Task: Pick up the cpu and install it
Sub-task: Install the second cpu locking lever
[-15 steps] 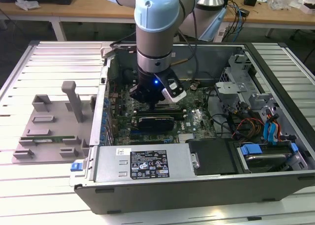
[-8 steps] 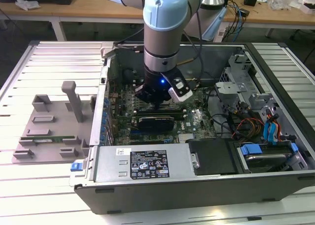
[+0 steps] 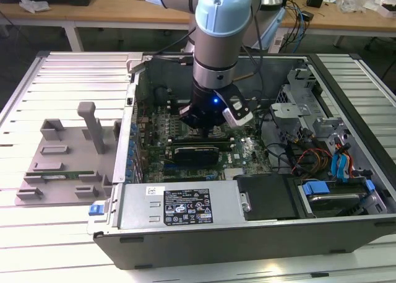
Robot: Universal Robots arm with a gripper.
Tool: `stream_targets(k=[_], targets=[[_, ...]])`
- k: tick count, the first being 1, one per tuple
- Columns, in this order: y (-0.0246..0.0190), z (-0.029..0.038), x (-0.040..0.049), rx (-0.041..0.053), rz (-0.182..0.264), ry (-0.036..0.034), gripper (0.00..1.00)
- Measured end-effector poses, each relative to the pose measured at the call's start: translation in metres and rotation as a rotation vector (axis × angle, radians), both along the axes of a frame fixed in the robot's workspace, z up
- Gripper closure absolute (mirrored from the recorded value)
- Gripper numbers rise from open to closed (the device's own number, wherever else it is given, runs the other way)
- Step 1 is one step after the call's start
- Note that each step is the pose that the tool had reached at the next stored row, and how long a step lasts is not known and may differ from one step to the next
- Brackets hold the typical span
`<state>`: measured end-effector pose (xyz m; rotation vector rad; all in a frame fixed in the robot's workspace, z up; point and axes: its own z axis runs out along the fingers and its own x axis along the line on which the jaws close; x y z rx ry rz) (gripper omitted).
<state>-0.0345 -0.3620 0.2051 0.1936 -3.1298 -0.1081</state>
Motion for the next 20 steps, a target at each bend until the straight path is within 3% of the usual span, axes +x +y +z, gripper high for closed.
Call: stream_targets(k=[16,20], targets=[[0.0095,0.001,0.0227,-0.0214,0.0,0.0094,0.89],[0.0185,0.0149,0.0231,-0.0356,0.0,0.0093,0.89]])
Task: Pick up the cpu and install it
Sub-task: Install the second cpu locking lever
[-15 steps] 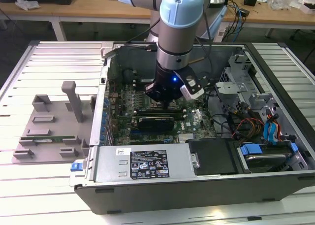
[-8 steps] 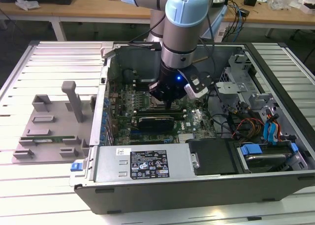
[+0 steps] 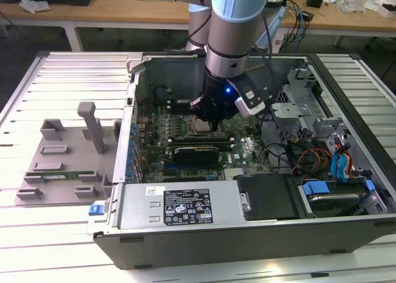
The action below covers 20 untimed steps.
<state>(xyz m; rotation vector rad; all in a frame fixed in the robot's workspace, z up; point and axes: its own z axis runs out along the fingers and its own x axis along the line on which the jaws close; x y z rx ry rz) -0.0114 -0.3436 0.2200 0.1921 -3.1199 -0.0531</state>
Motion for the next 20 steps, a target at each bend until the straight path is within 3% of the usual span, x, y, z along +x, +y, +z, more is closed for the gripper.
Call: stream_targets(k=[3,4,7,13,20], targets=[[0.0074,0.0094,0.0,-0.0077,0.0,0.0001,0.89],[0.0089,0.0156,0.0,-0.0104,0.0,0.0,0.89],[0.01,0.0255,0.0,-0.0144,0.0,0.0,0.89],[0.0108,0.0345,0.0,-0.0214,0.0,0.0,0.89],[0.0109,0.046,0.0,-0.0223,0.0,0.0,0.89]])
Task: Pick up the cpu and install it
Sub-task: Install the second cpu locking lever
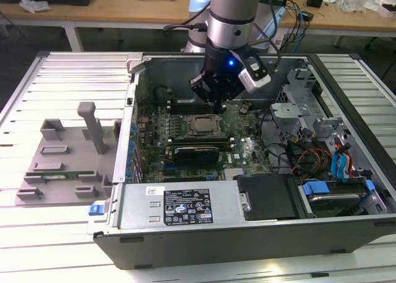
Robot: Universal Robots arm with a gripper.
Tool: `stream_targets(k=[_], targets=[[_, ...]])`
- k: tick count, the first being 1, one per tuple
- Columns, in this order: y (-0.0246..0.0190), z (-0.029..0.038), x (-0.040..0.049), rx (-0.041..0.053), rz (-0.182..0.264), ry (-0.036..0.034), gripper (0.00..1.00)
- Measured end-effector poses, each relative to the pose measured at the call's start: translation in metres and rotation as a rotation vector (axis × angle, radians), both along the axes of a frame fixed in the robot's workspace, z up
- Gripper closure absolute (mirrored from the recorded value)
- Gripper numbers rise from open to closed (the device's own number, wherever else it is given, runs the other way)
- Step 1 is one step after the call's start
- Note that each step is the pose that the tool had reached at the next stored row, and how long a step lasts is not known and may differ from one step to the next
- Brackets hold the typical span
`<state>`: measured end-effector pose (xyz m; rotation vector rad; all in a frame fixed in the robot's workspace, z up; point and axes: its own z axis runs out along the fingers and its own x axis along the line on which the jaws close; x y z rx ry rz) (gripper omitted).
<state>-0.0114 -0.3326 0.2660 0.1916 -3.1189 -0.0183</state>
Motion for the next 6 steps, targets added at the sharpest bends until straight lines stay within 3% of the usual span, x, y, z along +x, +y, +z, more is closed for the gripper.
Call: stream_targets(k=[6], targets=[[0.0,0.0004,0.0,-0.0001,0.0,0.0,0.89]])
